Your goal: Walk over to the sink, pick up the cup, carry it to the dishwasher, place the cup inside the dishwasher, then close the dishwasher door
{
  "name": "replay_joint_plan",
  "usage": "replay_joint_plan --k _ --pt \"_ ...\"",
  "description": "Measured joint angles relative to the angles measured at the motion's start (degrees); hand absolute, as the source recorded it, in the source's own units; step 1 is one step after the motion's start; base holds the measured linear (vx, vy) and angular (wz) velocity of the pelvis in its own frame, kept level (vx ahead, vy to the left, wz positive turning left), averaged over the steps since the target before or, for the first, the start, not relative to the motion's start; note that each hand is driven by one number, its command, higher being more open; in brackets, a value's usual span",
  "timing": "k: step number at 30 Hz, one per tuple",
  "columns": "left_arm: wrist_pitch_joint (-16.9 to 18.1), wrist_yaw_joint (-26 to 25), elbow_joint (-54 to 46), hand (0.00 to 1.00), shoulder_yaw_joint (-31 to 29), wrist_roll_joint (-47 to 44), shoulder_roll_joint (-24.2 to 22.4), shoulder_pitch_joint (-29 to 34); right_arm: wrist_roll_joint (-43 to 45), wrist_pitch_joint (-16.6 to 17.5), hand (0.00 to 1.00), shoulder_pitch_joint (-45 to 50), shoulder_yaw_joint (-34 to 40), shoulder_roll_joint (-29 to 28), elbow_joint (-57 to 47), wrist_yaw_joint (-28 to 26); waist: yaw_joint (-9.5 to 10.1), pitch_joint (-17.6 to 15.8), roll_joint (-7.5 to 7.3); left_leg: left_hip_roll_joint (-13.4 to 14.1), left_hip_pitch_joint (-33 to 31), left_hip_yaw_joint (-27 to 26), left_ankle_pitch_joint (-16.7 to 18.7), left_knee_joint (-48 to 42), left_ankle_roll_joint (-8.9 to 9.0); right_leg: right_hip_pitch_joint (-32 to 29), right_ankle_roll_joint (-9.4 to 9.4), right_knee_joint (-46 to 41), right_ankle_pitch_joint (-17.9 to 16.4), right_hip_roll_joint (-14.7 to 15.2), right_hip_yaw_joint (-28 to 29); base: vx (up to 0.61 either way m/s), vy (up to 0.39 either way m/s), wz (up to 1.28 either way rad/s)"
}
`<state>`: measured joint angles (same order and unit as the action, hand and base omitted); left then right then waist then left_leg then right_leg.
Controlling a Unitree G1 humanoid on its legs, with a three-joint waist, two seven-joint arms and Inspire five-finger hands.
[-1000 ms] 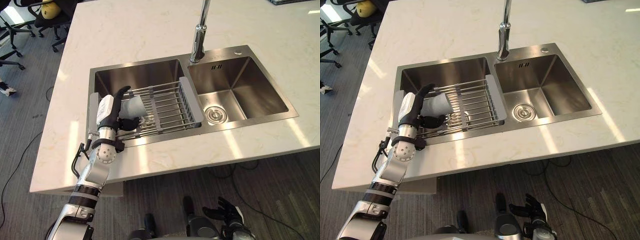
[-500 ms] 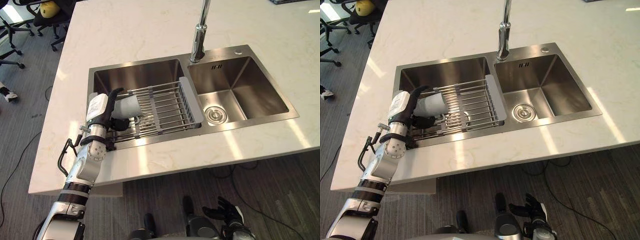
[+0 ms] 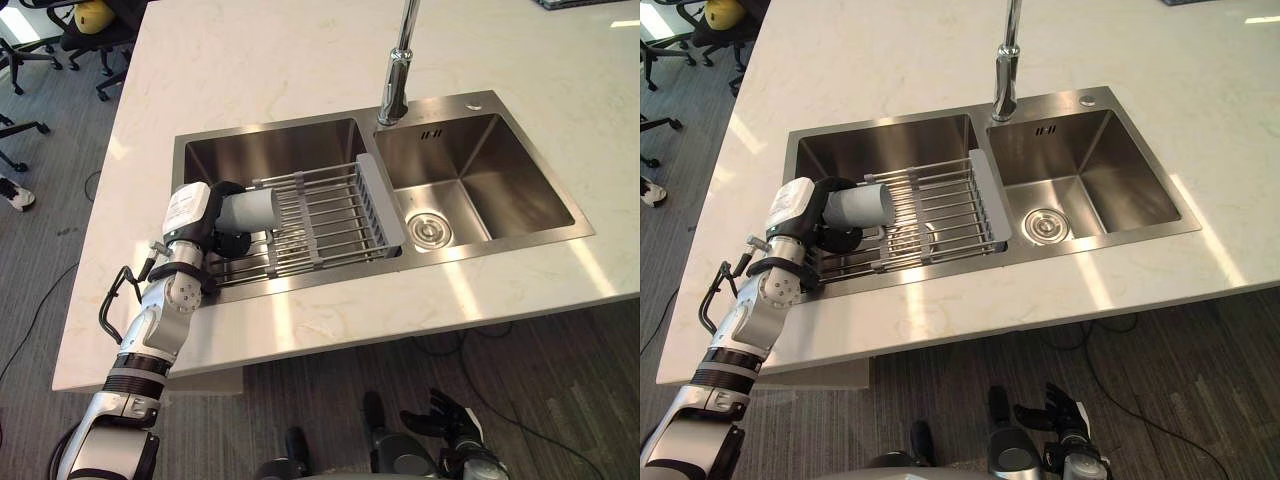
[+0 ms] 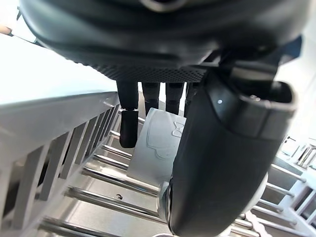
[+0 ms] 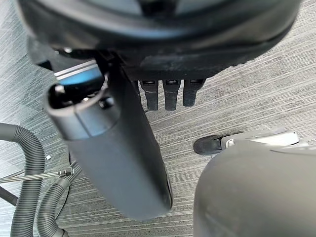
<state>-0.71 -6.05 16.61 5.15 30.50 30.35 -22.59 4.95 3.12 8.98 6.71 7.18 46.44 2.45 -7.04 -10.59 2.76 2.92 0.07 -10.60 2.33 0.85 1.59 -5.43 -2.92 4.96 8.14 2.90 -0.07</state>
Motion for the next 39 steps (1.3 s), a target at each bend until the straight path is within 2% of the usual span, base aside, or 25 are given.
replay_joint_plan --k 8,13,16,22,27,34,39 --pt "-0.04 -0.1 -3.1 0.3 1.31 -3.9 -0.79 1.3 0.1 -0.01 0.9 -0.07 0.02 -0.02 -0.06 0.18 0.03 0.03 -0.05 -0.11 0.31 0.03 -0.05 0.02 -0.08 0.39 -0.01 -0.04 0.03 0.07 -0.04 0.0 0.0 0.0" --pt "0.46 -0.63 -12.63 0.3 1.44 -7.28 -5.95 5.43 0.12 0.0 0.9 -0.13 0.24 -0.06 -0.1 0.3 0.43 0.07 -0.08 -0.2 0.45 0.15 -0.1 -0.1 -0.17 0.7 -0.01 -0.06 0.03 0.21 -0.04 0.0 0.0 0.0" --pt "1.6 -1.78 -19.76 0.3 1.68 -9.78 -10.85 8.22 0.11 -0.01 0.9 -0.07 1.04 -0.26 -0.15 0.57 1.3 0.15 -0.11 -0.17 0.45 0.11 -0.07 -0.35 -0.16 0.81 0.0 -0.07 0.02 0.21 0.11 0.0 0.0 0.0" --pt "3.9 -4.44 -27.4 0.3 2.16 -14.45 -15.87 13.52 0.13 0.0 0.9 0.06 2.55 -0.58 -0.27 1.3 1.66 0.99 -0.1 0.06 0.67 0.1 0.22 -1.03 0.0 1.33 0.07 -0.08 -0.03 0.07 0.4 -0.01 -0.001 0.0" --pt "5.11 -6.32 -28.56 0.3 1.82 -20.36 -18.68 17.48 0.42 0.0 0.9 0.66 4.05 -0.73 -0.28 1.57 2.01 2.59 -0.11 0.12 0.85 -0.19 0.39 -1.04 -0.02 1.38 0.11 -0.09 -0.09 0.05 0.72 -0.01 0.001 -0.02" --pt "6.13 -7.88 -30.33 0.3 -0.65 -32.47 -23.36 24.03 0.67 0.01 0.9 0.98 5.39 -1.14 -0.3 2.53 3.16 2.65 -0.18 0.11 1.84 -0.42 0.67 -1.12 -0.06 2.33 0.0 -0.1 -0.26 0.04 0.99 0.0 0.001 -0.02" --pt "6.59 -7.9 -30.69 0.3 -1.46 -35.22 -24.86 29.14 2.43 0.02 0.9 1.53 6.49 -1.82 -0.29 2.98 3.55 4.72 -0.29 0.23 1.96 -0.87 1.52 -1.69 -0.09 2.49 -0.1 -0.1 -0.56 0.01 1.42 0.0 0.002 -0.04"
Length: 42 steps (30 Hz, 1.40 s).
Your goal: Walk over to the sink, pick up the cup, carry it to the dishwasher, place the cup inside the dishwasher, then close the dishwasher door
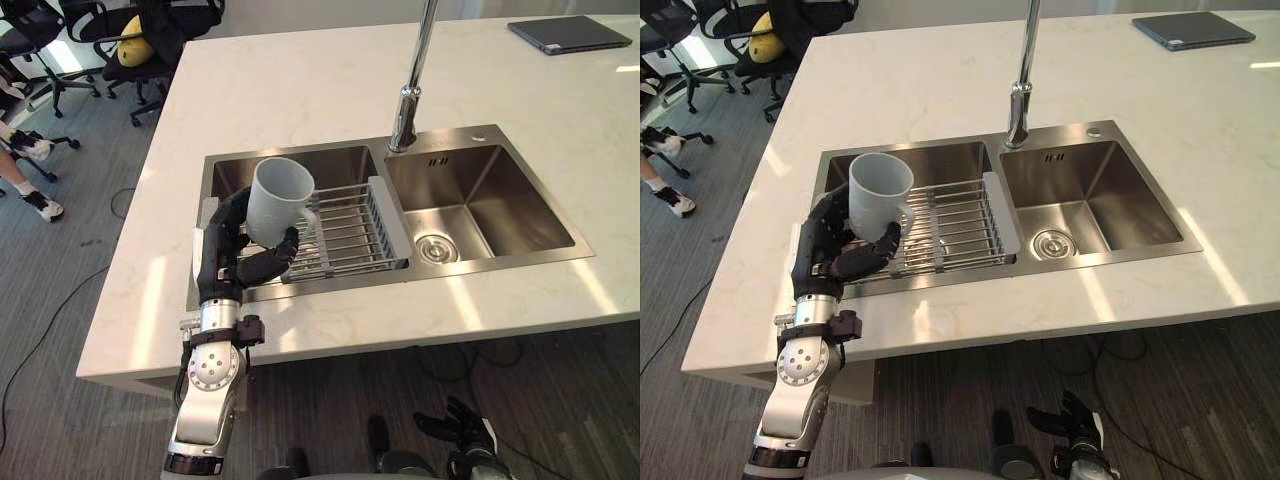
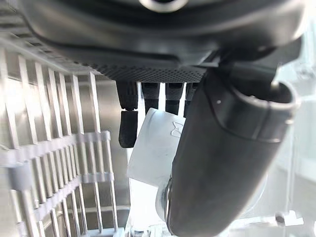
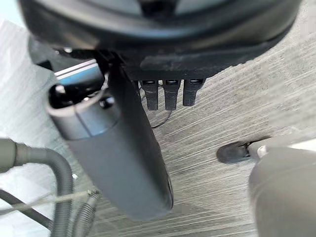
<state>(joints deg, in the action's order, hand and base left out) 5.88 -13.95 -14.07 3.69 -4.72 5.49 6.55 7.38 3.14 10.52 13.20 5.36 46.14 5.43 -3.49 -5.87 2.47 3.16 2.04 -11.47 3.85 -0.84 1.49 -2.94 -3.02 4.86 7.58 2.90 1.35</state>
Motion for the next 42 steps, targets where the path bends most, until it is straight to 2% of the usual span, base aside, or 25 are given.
replay_joint_plan --k 10,13,15,18,20,21,22,23,24,25,27,28,29,31,33,35,36,37,38,40,42 --pt "0.9 0.25 -5.72 0.3 -0.05 -5.09 -1.45 5.93 0.33 0.01 0.9 0.88 0.0 -0.61 -0.28 0.62 1.57 0.96 -0.35 0.44 -0.14 -2.03 3.11 -4.08 -0.29 0.21 -0.45 -1.17 -0.7 -0.1 2.05 -0.01 0.01 -0.11" --pt "1.11 0.43 -6.75 0.3 0.18 -5.35 -1.56 6.1 0.31 0.02 0.9 0.49 -0.06 -0.81 -0.52 0.87 2.24 0.57 -0.97 0.88 -1.67 -3.38 5.18 -8.1 -0.48 -1.89 -0.77 -4.63 -1.73 -0.45 3.57 -0.04 0.031 -0.26" --pt "1.2 0.28 -8.3 0.3 0.17 -5.3 -1.59 6.09 0.3 0.01 0.9 -0.9 -0.06 -1.59 -0.99 1.53 2.35 -0.51 -2.35 1.55 -4.21 -3.57 6.48 -11.84 -0.88 -4.92 -1.12 -8.67 -2.76 -0.35 3.9 -0.08 0.02 -0.1" --pt "1.21 -0.12 -9.12 0.3 0.16 -5.24 -1.64 6.08 0.3 0.01 0.9 -1.51 -0.04 -2.23 -1.99 2.38 2.69 -1.78 -3.58 1.75 -6.43 -3.39 7.69 -15.57 -1.77 -6.74 -1.7 -11.77 -3.13 -0.11 3.37 -0.16 0.009 0.03" --pt "1.22 -0.62 -9.05 0.3 0.09 -5.16 -2.27 6.22 0.29 0.01 0.9 -2.12 -0.09 -2.42 -2.07 2.74 3.16 -2.63 -3.19 2.33 -6.62 -3.32 7.63 -16.34 -2.56 -8.7 -0.94 -22.68 -9.49 0.57 0.68 -0.13 -0.009 0.14" --pt "1.25 -0.93 -9.08 0.3 0.15 -5.15 -2.43 6.75 0.3 -0.06 0.9 -1.75 -0.11 -2.63 -1.96 2.75 3.75 -2.68 -3.02 2.31 -6.1 -2.94 7.5 -16.42 -2.62 -9.04 -1.7 -33.01 -14.81 1.44 -1.36 -0.08 -0.006 0.18" --pt "1.48 -1.15 -9.13 0.3 0.12 -5.15 -2.45 7.13 0.3 -0.05 0.9 -1.56 -0.12 -2.87 -1.91 2.75 4.35 -2.47 -3.06 2.29 -6.19 -2.67 7.22 -16.58 -2.51 -8.35 -2.66 -37.63 -17.33 1.95 -2.17 -0.07 -0.052 0.23" --pt "2.02 -1.29 -9.14 0.3 0.08 -5.15 -2.44 7.39 0.3 -0.02 0.9 -1.6 -0.26 -3.14 -2.0 2.75 5.1 -1.85 -3.48 2.22 -7.24 -2.02 6.74 -17.07 -2.37 -6.59 -3.1 -40.08 -19.8 2.32 -2.63 -0.06 -0.118 0.21" --pt "2.25 -1.3 -9.4 0.3 0.13 -5.11 -2.54 7.42 0.3 0.01 0.9 -2.01 -0.65 -3.2 -1.98 2.79 6.1 -1.27 -4.14 2.0 -9.0 -1.49 6.16 -17.65 -1.98 -4.87 -3.34 -37.85 -21.53 2.6 -2.93 -0.07 -0.164 0.19" --pt "2.27 -1.55 -9.81 0.3 0.12 -4.99 -2.82 7.49 0.3 0.03 0.9 -2.59 -1.18 -3.03 -2.02 2.95 6.84 -1.05 -4.46 1.79 -10.68 -1.43 5.39 -17.65 -1.63 -4.03 -2.74 -33.28 -22.48 2.54 -3.24 -0.06 -0.145 0.07" --pt "2.28 -1.76 -10.72 0.3 0.45 -4.76 -4.11 7.47 0.31 0.15 0.9 -4.85 -2.33 -2.37 -2.13 3.44 7.49 -1.09 -4.2 1.54 -14.07 -1.03 2.44 -15.68 -1.08 -3.74 -2.01 -24.79 -22.42 1.85 -4.22 -0.09 -0.126 0.14" --pt "2.23 -1.77 -10.68 0.3 1.35 -4.76 -5.47 7.3 0.33 0.14 0.9 -6.08 -2.36 -1.84 -2.01 3.6 7.25 -1.94 -2.54 2.07 -15.35 0.81 0.78 -14.97 -0.79 -3.03 -0.03 -21.56 -20.02 0.5 -5.77 -0.13 -0.122 0.37" --pt "2.15 -1.76 -10.68 0.3 2.25 -4.76 -5.75 7.4 0.33 0.14 0.9 -6.13 -2.35 -1.72 -1.98 3.8 7.23 -2.29 -2.08 2.42 -15.27 1.62 0.32 -14.62 -0.37 -2.25 0.27 -20.54 -19.44 0.06 -6.55 -0.13 -0.1 0.53" --pt "2.14 -1.61 -10.73 0.3 5.16 -4.77 -5.33 7.63 0.33 0.14 0.9 -5.57 -2.4 -1.71 -2.02 4.3 7.17 -2.74 -1.91 3.06 -14.2 4.05 -0.98 -14.27 0.77 0.21 0.84 -19.78 -19.02 -0.85 -9.12 -0.12 -0.127 0.49" --pt "2.25 -1.57 -11.28 0.3 5.43 -4.77 -5.42 7.58 0.33 0.24 0.9 -5.65 -2.4 -1.35 -2.11 4.81 6.95 -2.75 -1.85 3.52 -14.63 4.64 -2.19 -14.27 1.36 0.35 1.52 -19.74 -18.64 -1.33 -10.16 -0.12 -0.097 0.32" --pt "2.26 -1.16 -12.15 0.3 5.94 -4.78 -5.37 7.18 0.34 0.32 0.9 -5.6 -2.33 -1.13 -3.87 5.66 5.8 -2.91 -2.08 3.14 -15.46 5.31 -6.03 -11.25 1.99 0.11 3.22 -18.85 -17.64 -0.65 -13.41 -0.19 -0.061 0.75" --pt "2.31 -0.9 -12.84 0.3 6.68 -4.8 -5.41 7.09 0.34 0.49 0.9 -4.9 -2.33 -1.24 -4.86 6.11 4.91 -3.0 -2.12 3.66 -16.62 3.05 -3.6 -14.62 0.06 0.03 3.63 -18.57 -17.39 0.01 -16.08 -0.26 -0.021 1.22" --pt "2.4 -0.66 -12.85 0.3 7.67 -4.81 -5.42 6.65 0.35 0.48 0.9 -3.96 -2.34 -0.97 -5.79 6.37 4.35 -3.06 -2.23 4.21 -17.02 1.21 -0.7 -19.29 -1.06 0.24 3.79 -18.58 -17.24 0.94 -18.38 -0.21 0.016 1.08" --pt "2.4 -0.57 -12.81 0.3 8.11 -4.87 -5.47 6.46 0.36 0.49 0.9 -3.35 -2.37 -0.85 -6.58 6.37 4.07 -3.11 -2.39 4.57 -16.84 0.36 0.35 -20.82 -1.3 0.27 3.71 -18.59 -17.15 1.48 -19.42 -0.15 0.051 0.96" --pt "2.41 -0.41 -12.62 0.3 8.96 -5.0 -5.49 5.46 0.37 0.62 0.9 -2.76 -2.33 -0.74 -7.4 6.38 3.65 -2.99 -2.27 5.48 -14.42 -1.73 2.35 -21.71 -0.91 0.25 2.9 -18.47 -16.64 3.08 -22.05 -0.1 0.125 0.8" --pt "2.79 0.09 -11.7 0.3 9.33 -5.39 -5.61 4.03 0.36 0.66 0.9 -3.11 -2.13 -0.83 -7.31 6.34 3.66 -2.11 -0.93 5.03 -9.33 -1.23 2.98 -12.68 0.88 -0.04 1.23 -17.66 -15.69 3.92 -24.32 -0.08 0.221 0.65"
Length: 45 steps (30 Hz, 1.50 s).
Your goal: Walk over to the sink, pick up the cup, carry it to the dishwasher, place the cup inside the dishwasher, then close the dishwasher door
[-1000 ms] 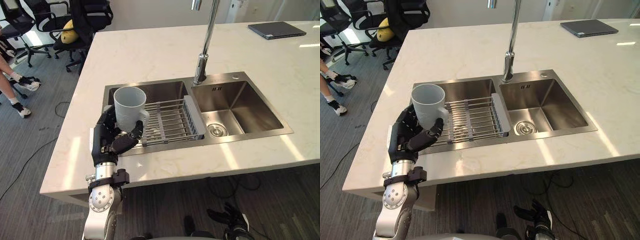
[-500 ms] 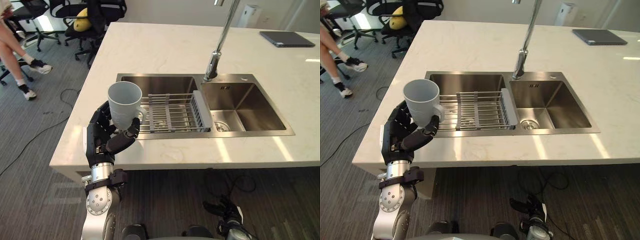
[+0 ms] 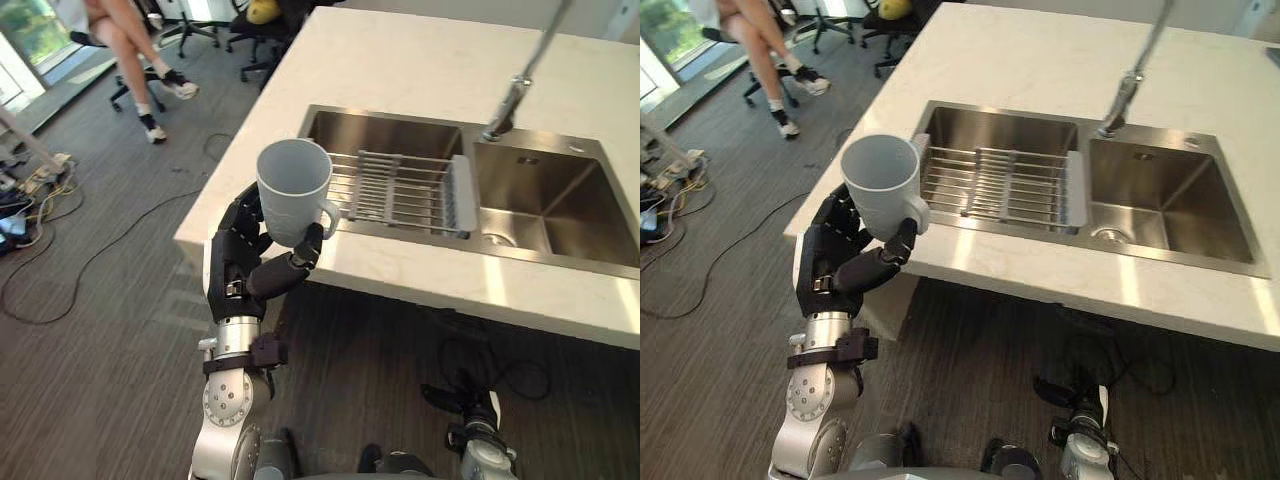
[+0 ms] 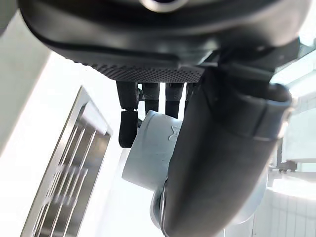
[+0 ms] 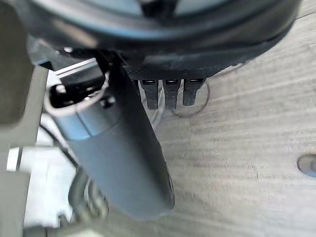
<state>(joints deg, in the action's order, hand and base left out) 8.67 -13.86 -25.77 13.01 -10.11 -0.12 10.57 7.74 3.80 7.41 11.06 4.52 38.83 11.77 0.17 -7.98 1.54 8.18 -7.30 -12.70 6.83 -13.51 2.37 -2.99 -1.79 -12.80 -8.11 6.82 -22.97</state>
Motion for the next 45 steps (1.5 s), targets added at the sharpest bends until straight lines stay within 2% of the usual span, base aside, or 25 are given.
replay_joint_plan --k 3,6,11,13,15,16,19,20,21,22,24,26,27,28,29,30,34,37,39,40,41,42,43,45 --pt "0.64 -0.36 3.86 0.3 -1.16 -0.02 2.28 -0.67 0.06 0.24 0.9 -0.2 -0.38 -2.79 0.08 -0.5 0.72 0.76 -1.65 -3.0 0.81 0.04 -1.39 3.36 -1.3 0.64 -1.84 2.25 1.86 1.66 -0.05 -0.01 0.191 0.19" --pt "-0.08 -0.59 6.69 0.3 -1.25 -0.06 2.79 -0.55 0.06 0.24 0.9 -0.37 -0.39 -3.67 0.1 -0.55 0.59 1.08 -2.05 -5.52 0.86 0.79 -1.86 3.97 -2.24 1.73 -3.39 4.33 3.29 3.37 -0.54 0.06 0.185 0.21" --pt "-0.18 -0.52 6.69 0.3 -1.4 -0.08 3.53 -0.62 0.0 0.23 0.9 -1.12 -0.22 -3.68 0.12 -0.49 0.54 1.44 -2.69 -7.2 0.93 1.31 -1.78 4.4 -2.46 2.27 -3.7 4.84 3.64 4.79 -0.9 0.06 0.08 0.11" --pt "-0.24 -0.52 6.68 0.3 -1.63 -0.08 3.36 -0.57 -0.06 0.23 0.9 -1.96 -0.2 -3.58 0.12 -0.48 0.54 1.42 -2.71 -7.38 1.22 1.49 -1.58 4.66 -2.74 2.14 -3.5 3.66 3.24 5.32 -0.67 0.03 0.027 0.1" --pt "-0.3 -0.51 6.62 0.3 -1.73 -0.05 2.82 -0.18 -0.14 0.23 0.9 -2.78 -0.33 -3.42 0.09 -0.41 0.47 1.31 -2.87 -7.98 2.4 2.21 -1.07 5.18 -3.4 1.58 -3.22 -1.2 1.29 6.76 -0.59 0.01 0.036 0.15" --pt "-0.35 -0.42 6.52 0.3 -1.71 -0.03 2.56 0.16 -0.18 0.23 0.9 -2.8 -0.44 -3.19 0.04 -0.43 0.38 1.32 -2.8 -8.25 2.92 2.87 -0.67 5.29 -3.74 0.89 -2.46 -4.55 0.52 7.35 -0.21 0.01 0.055 0.32" --pt "-0.35 -0.41 4.78 0.3 -1.73 -0.02 2.04 1.09 -0.27 0.23 0.9 -2.51 -2.18 -2.92 -0.43 -0.36 0.11 1.11 -3.28 -9.49 4.44 6.4 -0.1 5.5 -4.83 -2.83 -1.49 -16.94 0.36 9.13 6.4 0.05 0.057 0.6" --pt "-0.39 -0.59 4.18 0.3 -1.81 -0.01 2.31 1.17 -0.47 0.22 0.9 -2.41 -2.69 -2.95 -0.79 -0.41 0.04 0.9 -3.47 -9.91 4.91 7.8 -0.28 5.43 -5.74 -4.93 0.55 -22.21 1.08 9.2 9.59 0.1 -0.004 0.84" --pt "-0.38 -0.95 3.58 0.3 -1.84 0.01 2.39 1.36 -0.64 0.21 0.9 -1.99 -3.53 -3.17 -1.21 -0.57 -0.79 0.74 -3.11 -9.79 4.99 10.63 0.09 4.48 -6.22 -6.95 1.08 -25.06 -2.31 7.24 14.19 0.13 -0.036 1.18" --pt "-0.28 -1.46 3.2 0.3 -2.22 -0.02 2.09 1.33 -0.66 0.22 0.9 -1.59 -5.0 -3.18 -2.03 -0.63 -1.11 0.73 -3.12 -9.6 4.34 13.26 0.54 3.02 -6.05 -8.06 0.33 -24.58 -5.13 4.18 18.77 0.12 -0.057 1.19" --pt "-0.26 -2.0 3.11 0.3 -2.74 -0.09 1.64 1.58 -0.67 0.22 0.9 -0.72 -6.11 -3.57 -4.34 -1.15 -0.91 0.73 -3.22 -9.8 3.41 16.19 1.64 0.47 -5.07 -9.69 -0.24 -22.77 -7.24 0.64 24.24 0.1 -0.094 1.06" --pt "-0.25 -2.31 3.04 0.3 -3.23 -0.75 1.27 2.24 -0.63 0.25 0.9 0.66 -7.16 -3.74 -7.86 -1.48 -0.82 0.87 -3.57 -11.04 2.37 18.69 3.13 -2.56 -3.86 -10.09 -0.26 -19.05 -7.48 -0.16 25.38 0.13 -0.152 0.98" --pt "-0.24 -2.31 2.89 0.3 -3.44 -1.25 1.12 2.28 -0.62 0.25 0.9 1.38 -7.27 -4.01 -9.79 -1.67 -0.37 0.97 -4.37 -12.23 1.05 18.37 4.69 -5.55 -2.84 -9.33 -0.6 -14.88 -4.55 0.76 24.95 0.12 -0.197 0.86" --pt "-0.36 -2.24 2.94 0.3 -3.46 -1.28 -0.12 2.55 -0.61 0.24 0.9 1.6 -7.37 -3.37 -10.4 -1.75 0.18 0.82 -3.07 -11.22 -0.32 18.12 6.84 -8.94 -1.91 -7.84 -2.38 -13.96 -5.89 0.46 23.19 0.1 -0.191 0.78" --pt "-0.37 -2.18 2.71 0.3 -3.51 -1.29 -0.71 3.11 -0.58 0.22 0.9 1.7 -7.43 -3.25 -10.52 -1.82 0.57 1.1 -2.49 -10.46 -1.06 17.9 7.2 -9.96 -1.3 -7.14 -2.35 -13.16 -5.85 0.05 22.19 0.06 -0.162 0.76" --pt "-0.37 -1.97 2.37 0.3 -3.44 -1.43 -1.66 4.1 -0.46 0.22 0.9 2.32 -7.66 -3.19 -11.14 -1.89 0.68 1.55 -1.69 -8.95 -1.47 16.82 7.46 -10.59 -0.9 -5.48 -2.26 -11.9 -5.79 -0.58 19.71 0.07 -0.154 0.77" --pt "-0.36 -1.06 0.41 0.3 -3.32 -2.41 -2.44 4.78 -0.09 0.25 0.9 4.33 -9.12 -3.46 -13.01 -2.09 1.86 1.58 -1.65 -6.63 -1.97 14.88 7.36 -10.49 -0.64 -2.07 -1.88 -9.29 -5.78 -1.61 14.83 0.04 -0.125 0.6" --pt "-0.37 -0.97 -0.66 0.3 -2.91 -3.51 -2.61 4.77 -0.07 0.24 0.9 4.82 -9.21 -3.66 -13.17 -2.05 1.9 1.56 -1.69 -5.75 -3.65 8.27 6.48 -11.92 -0.54 0.63 -1.84 -7.09 -5.81 -0.52 10.58 0.01 -0.013 0.75" --pt "-0.36 -0.95 -1.3 0.3 -2.55 -3.51 -2.57 4.3 -0.05 0.24 0.9 4.87 -9.12 -3.75 -13.17 -1.94 1.85 1.54 -1.8 -5.68 -4.15 1.0 4.95 -11.17 -1.21 2.64 -1.81 -5.49 -5.76 1.36 7.0 -0.01 0.059 0.88" --pt "-0.23 -0.89 -1.4 0.3 -2.32 -3.51 -2.48 4.01 -0.03 0.24 0.9 4.89 -9.09 -3.89 -13.11 -1.92 1.75 1.47 -2.0 -4.86 -4.18 -3.85 5.75 -10.59 -1.77 3.37 -1.68 -4.58 -5.57 2.13 5.28 -0.02 0.091 0.93" --pt "0.16 -0.66 -1.34 0.3 -1.95 -3.51 -2.09 3.73 -0.02 0.25 0.9 4.77 -9.13 -4.06 -12.66 -1.9 1.73 1.7 -1.6 -1.25 -4.13 -11.29 7.52 -11.36 -2.95 4.13 -1.73 -4.27 -5.56 2.21 3.21 0.04 0.13 0.97" --pt "0.28 -0.48 -0.9 0.3 -1.43 -3.51 -2.08 3.29 -0.02 0.24 0.9 4.42 -9.08 -3.98 -11.6 -1.87 1.58 2.09 -0.93 0.42 -3.75 -15.2 6.59 -12.16 -4.28 5.11 -1.98 -4.2 -5.72 2.35 2.29 0.06 0.126 0.8" --pt "0.36 -0.29 -0.63 0.3 -1.38 -3.51 -2.12 3.08 -0.01 0.23 0.9 3.97 -8.97 -3.83 -10.7 -1.84 1.6 2.08 -1.07 -0.48 -3.63 -14.67 6.12 -11.55 -5.05 5.25 -1.99 -4.16 -5.78 2.75 2.48 0.08 0.184 0.7" --pt "0.55 -0.02 0.71 0.3 -1.42 -3.54 -0.5 2.67 -0.04 0.22 0.9 2.75 -9.09 -4.8 -8.16 -2.01 1.36 2.72 -2.27 -3.79 -3.87 -13.17 4.88 -8.38 -6.23 4.9 -1.81 -3.27 -5.91 4.3 3.39 0.03 0.155 0.56"
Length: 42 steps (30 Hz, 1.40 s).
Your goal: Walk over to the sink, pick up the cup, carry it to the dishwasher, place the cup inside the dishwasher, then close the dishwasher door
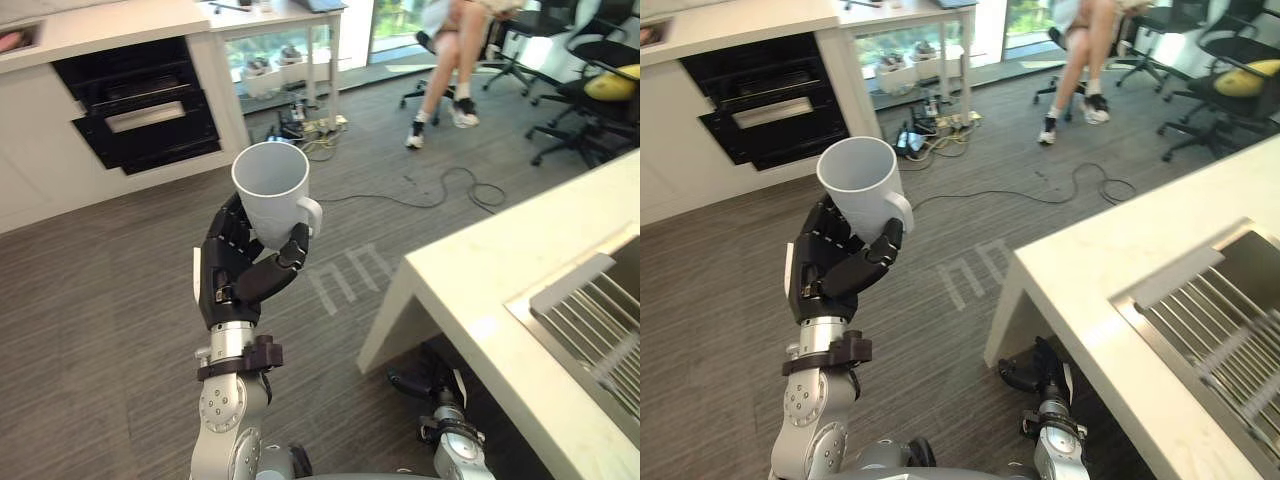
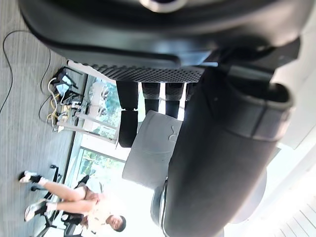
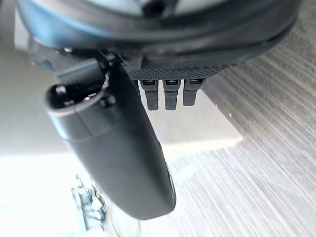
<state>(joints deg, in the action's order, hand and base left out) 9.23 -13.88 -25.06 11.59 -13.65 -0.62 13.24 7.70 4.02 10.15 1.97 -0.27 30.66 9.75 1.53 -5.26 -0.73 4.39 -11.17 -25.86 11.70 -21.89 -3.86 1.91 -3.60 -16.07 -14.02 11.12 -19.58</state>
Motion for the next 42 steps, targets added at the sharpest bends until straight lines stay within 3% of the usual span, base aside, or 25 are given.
replay_joint_plan --k 3,6,8,9,10,14,17,18,20,22,26,27,28,29,30,34,36,41,42 --pt "-0.23 0.15 3.42 0.3 0.03 -0.07 1.46 -0.08 -0.11 -0.05 0.9 -2.68 0.02 -0.14 4.7 -0.61 -0.79 0.04 -0.06 -3.42 0.15 1.77 -0.88 2.22 -1.2 0.1 -0.83 -0.5 -0.53 2.1 0.22 0.03 0.085 0.44" --pt "-0.77 0.61 4.54 0.3 0.4 -0.32 1.69 0.55 -0.94 -0.71 0.9 -3.12 0.0 0.41 6.41 -0.96 -0.97 -0.05 0.01 -5.93 1.85 2.2 -1.33 4.73 -2.0 -3.05 -1.17 -9.67 -1.01 5.03 0.94 0.03 0.055 0.18" --pt "-0.89 0.86 4.52 0.3 1.38 -0.31 2.32 0.68 -1.94 -1.35 0.9 -2.68 -0.1 0.39 6.95 -1.11 -1.7 -0.63 -0.67 -7.18 4.19 3.98 -1.41 5.89 -2.5 -6.54 1.6 -20.13 -1.35 6.33 5.0 0.04 0.027 0.49" --pt "-0.93 1.33 4.56 0.3 2.1 -0.3 2.82 0.71 -2.78 -1.71 0.9 -2.39 -0.27 0.32 7.09 -1.14 -2.98 -0.66 -0.89 -7.57 5.12 5.98 -1.07 6.3 -2.16 -8.29 1.89 -23.65 -2.9 4.77 9.82 0.04 -0.035 0.7" --pt "-0.92 1.93 4.5 0.3 2.61 -0.29 2.86 0.73 -3.48 -1.71 0.9 -2.35 -0.62 0.34 6.9 -1.27 -3.16 -0.67 -0.9 -7.57 5.76 6.94 -1.06 6.68 -2.08 -10.56 0.99 -24.72 -3.88 2.54 13.95 0.04 -0.046 0.64" --pt "-0.92 2.87 4.48 0.3 3.11 -0.31 2.88 0.69 -4.1 -1.72 0.9 -1.54 -2.66 0.79 2.88 -1.93 -3.28 -0.66 -0.9 -7.56 6.32 10.16 -0.87 6.71 -1.18 -17.65 0.45 -22.82 -4.84 -2.55 20.71 0.07 -0.079 0.46" --pt "-0.91 3.14 4.45 0.3 4.04 -0.39 2.85 0.69 -5.06 -1.71 0.9 0.49 -4.44 1.15 -1.17 -2.35 -3.36 -0.29 -1.42 -7.76 6.62 14.28 0.53 4.68 0.61 -17.32 0.8 -14.31 -3.15 -4.53 22.66 0.15 -0.16 0.74" --pt "-0.94 3.45 4.58 0.3 4.11 -0.47 2.59 0.71 -5.15 -1.7 0.9 1.53 -4.83 1.3 -2.76 -2.58 -3.2 -0.08 -1.33 -7.42 6.33 16.19 1.78 2.58 1.24 -15.87 0.02 -13.34 0.5 -4.46 21.08 0.24 -0.267 0.75" --pt "-1.01 4.31 4.35 0.3 4.16 -0.9 1.52 1.09 -5.67 -1.71 0.9 2.26 -4.79 1.54 -4.29 -2.73 -2.52 0.96 -0.08 -5.09 5.37 17.58 3.05 0.25 3.35 -14.17 0.93 -11.86 0.16 -5.6 17.96 0.24 -0.224 0.63" --pt "-1.02 4.66 4.19 0.3 4.25 -0.95 0.24 1.12 -5.74 -1.71 0.9 2.34 -4.78 2.09 -6.62 -2.76 -2.29 1.09 0.15 -3.27 5.15 17.27 2.76 -0.54 4.54 -11.89 1.62 -10.08 0.16 -6.31 14.93 0.19 -0.187 0.63" --pt "-1.04 5.39 4.21 0.3 4.55 -1.06 -0.14 1.64 -6.2 -1.58 0.9 3.75 -4.6 3.76 -10.63 -2.16 -1.86 1.05 0.22 -1.07 4.66 14.84 2.68 -8.29 4.71 -4.98 2.3 -5.17 0.08 -6.94 12.33 0.16 -0.116 0.36" --pt "-1.02 5.42 4.17 0.3 4.46 -1.12 -0.19 1.62 -6.22 -1.33 0.9 4.32 -4.5 4.1 -11.7 -1.9 -1.22 0.88 -0.14 0.18 3.41 13.72 3.98 -12.04 4.28 -3.25 2.51 -3.78 0.2 -6.71 12.15 0.13 0.038 0.07" --pt "-1.0 5.56 4.16 0.3 4.38 -1.28 -0.12 1.58 -6.23 -1.28 0.9 4.31 -4.42 4.09 -11.75 -1.61 -1.06 1.26 0.46 3.19 2.83 12.52 5.38 -11.75 4.34 -2.67 2.5 -3.86 0.2 -6.79 11.69 0.11 0.059 0.09" --pt "-1.01 5.69 4.18 0.3 4.33 -1.41 -0.25 1.58 -6.23 -1.25 0.9 4.35 -4.38 4.14 -11.76 -1.54 -1.09 1.45 0.8 4.86 2.7 12.36 4.54 -9.54 4.74 -2.68 2.48 -4.03 0.19 -6.94 11.31 0.07 0.114 0.12" --pt "-1.01 6.23 4.29 0.3 4.39 -1.61 -0.65 1.52 -6.26 -1.27 0.9 4.32 -3.85 4.11 -11.49 -1.54 -1.0 1.89 1.58 5.75 2.87 13.59 1.7 -5.1 6.58 -2.77 1.81 -3.96 -0.2 -6.86 11.55 0.05 0.17 0.11" --pt "-1.22 6.39 5.55 0.3 3.36 -2.15 0.06 1.81 -6.33 -1.31 0.9 4.03 -3.32 1.25 -10.09 -1.95 -0.92 1.87 0.26 1.08 4.45 13.87 -0.95 1.52 5.28 -3.36 0.37 -1.73 0.4 -3.99 12.96 0.01 0.151 0.17" --pt "-1.26 6.38 5.53 0.3 3.3 -2.12 0.6 2.85 -6.93 -1.31 0.9 3.96 -3.37 0.31 -9.11 -2.26 -0.8 1.91 0.22 0.61 5.58 13.8 -1.4 2.73 5.28 -2.59 -0.29 -0.82 0.88 -3.96 13.02 -0.01 0.029 0.04" --pt "-1.3 6.75 5.53 0.3 3.94 -2.07 1.79 3.9 -7.37 -1.31 0.9 3.97 -2.84 -0.06 -8.58 -2.18 -0.91 2.47 -0.52 0.63 7.41 13.42 -3.7 6.94 6.04 -2.3 0.2 0.04 1.6 -4.27 13.33 -0.04 -0.039 -0.05" --pt "-1.53 6.82 8.15 0.3 3.54 -2.07 1.69 4.21 -8.17 -1.47 0.9 3.44 -2.16 0.06 -2.01 -1.79 -0.89 2.67 -1.39 0.43 10.86 12.47 -11.12 17.96 6.21 -2.18 1.07 4.39 5.62 -6.18 14.17 0.0 0.0 0.0"
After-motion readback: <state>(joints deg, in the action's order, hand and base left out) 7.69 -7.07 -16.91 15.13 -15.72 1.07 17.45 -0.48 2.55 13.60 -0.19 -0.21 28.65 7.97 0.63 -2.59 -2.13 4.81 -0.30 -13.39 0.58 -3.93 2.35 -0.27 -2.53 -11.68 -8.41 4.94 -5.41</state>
